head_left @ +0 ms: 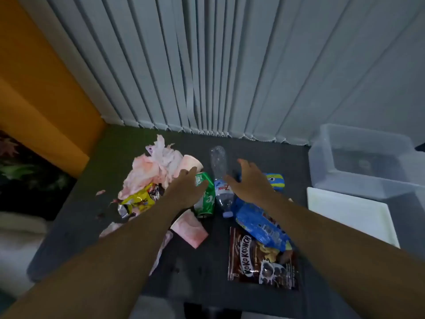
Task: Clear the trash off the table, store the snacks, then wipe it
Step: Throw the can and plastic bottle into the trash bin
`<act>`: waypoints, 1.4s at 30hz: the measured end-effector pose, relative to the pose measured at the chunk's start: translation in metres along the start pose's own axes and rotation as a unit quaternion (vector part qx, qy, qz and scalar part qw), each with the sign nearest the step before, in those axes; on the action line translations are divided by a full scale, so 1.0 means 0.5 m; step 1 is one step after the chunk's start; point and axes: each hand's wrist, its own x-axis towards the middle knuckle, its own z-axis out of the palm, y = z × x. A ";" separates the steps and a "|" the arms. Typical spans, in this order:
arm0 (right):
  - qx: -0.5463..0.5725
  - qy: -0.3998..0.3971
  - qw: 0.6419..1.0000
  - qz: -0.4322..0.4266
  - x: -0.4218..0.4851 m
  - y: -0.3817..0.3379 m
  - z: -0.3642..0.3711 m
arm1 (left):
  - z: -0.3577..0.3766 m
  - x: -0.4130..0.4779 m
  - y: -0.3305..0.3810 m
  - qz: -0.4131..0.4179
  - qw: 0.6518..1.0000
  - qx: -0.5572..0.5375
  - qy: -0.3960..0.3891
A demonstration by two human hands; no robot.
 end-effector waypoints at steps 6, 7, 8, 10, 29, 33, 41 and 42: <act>0.010 -0.082 0.995 0.050 0.019 0.021 0.087 | 0.083 0.020 -0.031 -0.063 0.994 -0.073 -0.045; 0.016 -0.085 0.995 0.055 0.022 0.022 0.097 | 0.096 0.023 -0.035 -0.072 0.994 -0.072 -0.044; 0.019 -0.086 0.994 0.057 0.025 0.022 0.106 | 0.105 0.023 -0.035 -0.082 0.993 -0.076 -0.041; 0.026 -0.087 0.993 0.069 0.027 0.025 0.125 | 0.123 0.028 -0.038 -0.105 0.988 -0.112 -0.034; 0.146 0.014 0.988 0.039 0.023 0.041 0.086 | 0.089 0.048 0.009 -0.134 0.952 -0.272 0.046; 0.145 0.038 0.989 0.006 0.010 0.038 0.057 | 0.056 0.026 0.016 -0.136 0.955 -0.246 0.091; 0.097 0.059 0.991 -0.070 -0.007 -0.012 0.027 | -0.009 -0.049 -0.002 -0.161 0.940 -0.261 0.151; 0.098 0.058 0.990 -0.082 -0.009 -0.021 0.027 | -0.018 -0.061 -0.008 -0.166 0.936 -0.268 0.158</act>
